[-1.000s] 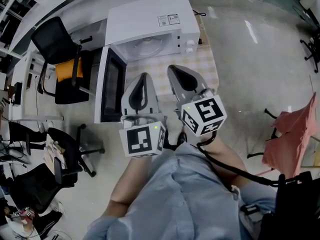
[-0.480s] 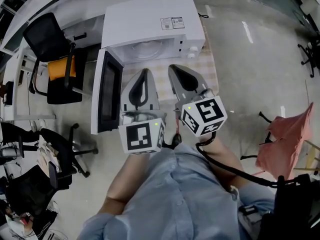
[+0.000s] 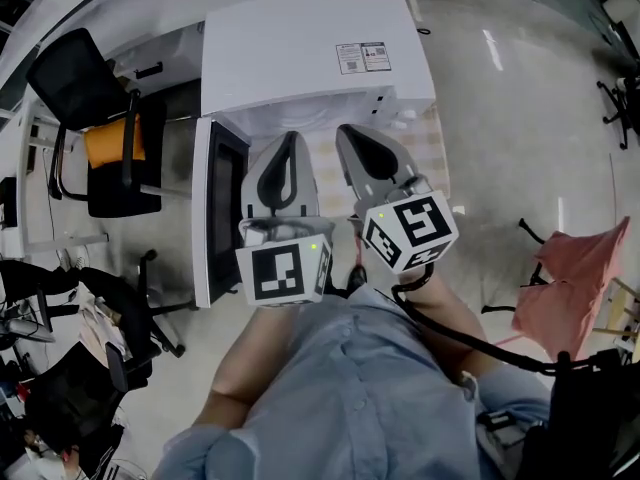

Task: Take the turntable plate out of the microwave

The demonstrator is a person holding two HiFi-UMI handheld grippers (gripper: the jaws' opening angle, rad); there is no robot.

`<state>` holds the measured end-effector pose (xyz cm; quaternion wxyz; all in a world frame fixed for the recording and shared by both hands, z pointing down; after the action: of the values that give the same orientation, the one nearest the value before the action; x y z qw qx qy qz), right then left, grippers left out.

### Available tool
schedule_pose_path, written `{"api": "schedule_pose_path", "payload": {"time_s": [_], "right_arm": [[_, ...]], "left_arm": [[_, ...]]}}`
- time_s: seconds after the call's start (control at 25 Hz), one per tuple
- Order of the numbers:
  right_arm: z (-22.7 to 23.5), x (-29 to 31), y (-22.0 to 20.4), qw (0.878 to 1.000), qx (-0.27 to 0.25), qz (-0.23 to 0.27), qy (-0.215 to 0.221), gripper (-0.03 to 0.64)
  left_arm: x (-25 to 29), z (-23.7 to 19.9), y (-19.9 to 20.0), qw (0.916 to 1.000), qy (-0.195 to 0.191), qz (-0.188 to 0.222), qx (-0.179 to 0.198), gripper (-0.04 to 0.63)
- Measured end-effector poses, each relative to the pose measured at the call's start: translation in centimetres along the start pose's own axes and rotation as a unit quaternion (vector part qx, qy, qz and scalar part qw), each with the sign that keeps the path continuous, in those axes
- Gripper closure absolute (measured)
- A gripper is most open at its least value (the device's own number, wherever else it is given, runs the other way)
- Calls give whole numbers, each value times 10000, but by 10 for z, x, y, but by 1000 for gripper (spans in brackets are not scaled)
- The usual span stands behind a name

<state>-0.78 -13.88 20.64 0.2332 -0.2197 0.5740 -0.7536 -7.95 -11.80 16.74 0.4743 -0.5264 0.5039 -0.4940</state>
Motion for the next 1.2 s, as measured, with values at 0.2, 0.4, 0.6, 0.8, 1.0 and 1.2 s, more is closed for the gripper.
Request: {"api": "schedule_pose_path", "payload": {"time_s": [0.2, 0.4, 0.6, 0.8, 1.0, 1.2], "right_arm": [[9, 35, 7, 10000, -25, -12, -72, 615], [16, 70, 13, 9998, -95, -14, -165, 615], [23, 93, 18, 9992, -271, 86, -265, 615], [30, 100, 17, 9990, -283, 167, -302, 615], [29, 101, 9, 9992, -357, 165, -15, 615], [27, 94, -5, 9992, -332, 129, 152, 615]], "left_arm": [[29, -18, 2, 9999, -82, -38, -69, 588], [57, -35, 5, 9995, -282, -14, -134, 588], [78, -44, 1, 9989, -460, 1, -119, 588], [86, -48, -3, 9989, -436, 114, -111, 588], [88, -47, -10, 9993, -257, 235, -131, 588], [79, -48, -18, 9993, -55, 355, -36, 588]]}}
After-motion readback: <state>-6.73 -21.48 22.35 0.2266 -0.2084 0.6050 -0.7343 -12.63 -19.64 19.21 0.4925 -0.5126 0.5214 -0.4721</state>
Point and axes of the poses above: the fingertips, and each gripper's own axes: x forward along the fingers, z to its right, y out of its top, the point moved 1 cm from there along -x, backward along the fingers, and after that the axes turned 10 degrees about y, right-handed, at the moved point
